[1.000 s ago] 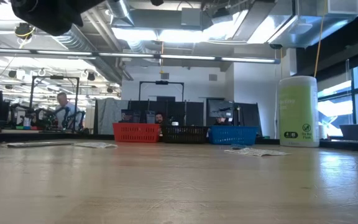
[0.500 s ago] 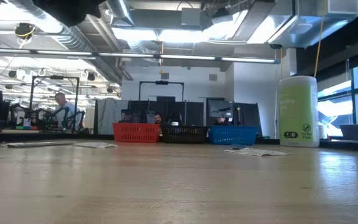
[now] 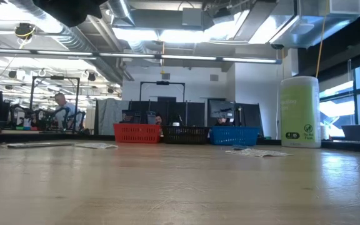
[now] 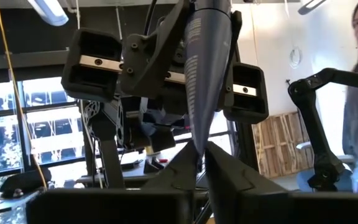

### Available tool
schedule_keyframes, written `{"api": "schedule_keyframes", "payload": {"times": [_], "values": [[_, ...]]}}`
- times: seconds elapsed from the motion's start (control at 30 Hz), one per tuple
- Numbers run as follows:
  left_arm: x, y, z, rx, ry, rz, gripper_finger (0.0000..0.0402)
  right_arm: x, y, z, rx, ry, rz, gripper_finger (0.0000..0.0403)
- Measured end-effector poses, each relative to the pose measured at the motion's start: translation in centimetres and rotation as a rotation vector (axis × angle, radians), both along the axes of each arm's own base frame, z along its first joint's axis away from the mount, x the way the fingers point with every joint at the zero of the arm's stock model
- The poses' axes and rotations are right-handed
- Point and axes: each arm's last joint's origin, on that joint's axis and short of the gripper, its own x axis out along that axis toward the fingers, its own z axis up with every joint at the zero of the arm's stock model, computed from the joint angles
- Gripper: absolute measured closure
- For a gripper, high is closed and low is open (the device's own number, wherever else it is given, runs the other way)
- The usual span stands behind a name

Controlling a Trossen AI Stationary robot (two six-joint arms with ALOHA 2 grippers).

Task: Pick & Place Travel size toiletries
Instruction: Put the blue shave cream into the red bin

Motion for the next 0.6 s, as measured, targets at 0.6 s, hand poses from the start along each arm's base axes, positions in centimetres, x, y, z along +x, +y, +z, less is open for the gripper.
{"api": "schedule_keyframes", "payload": {"times": [0.6], "values": [[-0.6, 0.0, 0.8, 0.014, 0.070, -0.020, 0.0398, -2.4, 1.2, 0.2, 0.065, 0.172, 0.045, 0.0245]]}}
